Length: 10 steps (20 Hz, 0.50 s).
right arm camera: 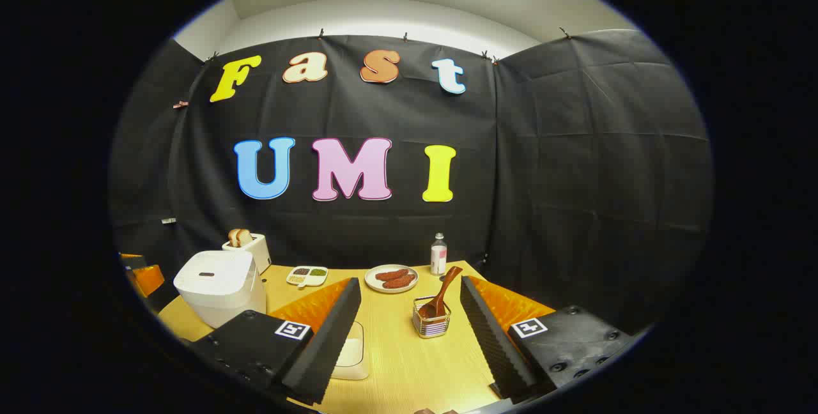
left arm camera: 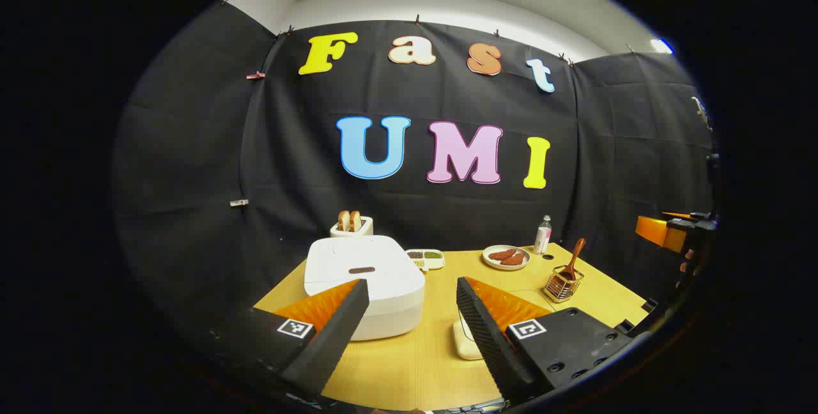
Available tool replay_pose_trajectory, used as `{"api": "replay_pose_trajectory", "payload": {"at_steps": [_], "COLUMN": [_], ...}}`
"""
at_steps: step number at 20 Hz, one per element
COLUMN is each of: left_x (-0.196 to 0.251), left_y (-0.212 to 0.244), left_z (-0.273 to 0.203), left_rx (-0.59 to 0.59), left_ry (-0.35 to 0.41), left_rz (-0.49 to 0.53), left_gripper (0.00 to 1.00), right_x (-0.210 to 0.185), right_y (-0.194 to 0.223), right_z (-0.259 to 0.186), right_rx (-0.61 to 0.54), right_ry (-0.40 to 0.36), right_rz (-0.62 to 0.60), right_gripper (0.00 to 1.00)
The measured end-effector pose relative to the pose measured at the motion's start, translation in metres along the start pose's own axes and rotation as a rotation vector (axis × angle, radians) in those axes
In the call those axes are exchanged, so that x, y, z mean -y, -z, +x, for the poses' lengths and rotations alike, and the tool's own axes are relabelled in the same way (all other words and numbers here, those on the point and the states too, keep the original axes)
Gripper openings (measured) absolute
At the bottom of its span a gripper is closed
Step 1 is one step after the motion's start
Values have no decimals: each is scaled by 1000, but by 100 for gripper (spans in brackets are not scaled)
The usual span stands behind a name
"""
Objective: Close the left gripper, press the button to open the rice cooker; take a wooden spoon from the chopstick holder with the right hand, scoop a spoonful of rice and pour it into the rice cooker, then put the wooden spoon back into the chopstick holder.
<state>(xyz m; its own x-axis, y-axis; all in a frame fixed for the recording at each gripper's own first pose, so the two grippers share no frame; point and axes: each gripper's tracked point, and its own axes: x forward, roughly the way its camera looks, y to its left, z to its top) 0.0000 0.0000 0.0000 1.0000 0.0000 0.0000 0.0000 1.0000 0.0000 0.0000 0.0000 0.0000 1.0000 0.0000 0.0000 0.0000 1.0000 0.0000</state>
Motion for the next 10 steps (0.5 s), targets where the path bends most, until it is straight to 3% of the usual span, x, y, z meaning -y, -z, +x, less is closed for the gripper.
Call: {"api": "replay_pose_trajectory", "payload": {"at_steps": [4,10], "left_x": [-4,-6], "left_y": [11,23], "left_z": [2,6], "left_rx": [-11,-39], "left_ry": [-7,-39], "left_rz": [33,-17], "left_gripper": [95,95], "right_x": [-7,-19], "right_y": [6,16], "right_z": [-3,0], "right_rx": [-13,-49], "right_ry": [-14,-66], "right_rz": [11,-28], "right_gripper": [98,98]}}
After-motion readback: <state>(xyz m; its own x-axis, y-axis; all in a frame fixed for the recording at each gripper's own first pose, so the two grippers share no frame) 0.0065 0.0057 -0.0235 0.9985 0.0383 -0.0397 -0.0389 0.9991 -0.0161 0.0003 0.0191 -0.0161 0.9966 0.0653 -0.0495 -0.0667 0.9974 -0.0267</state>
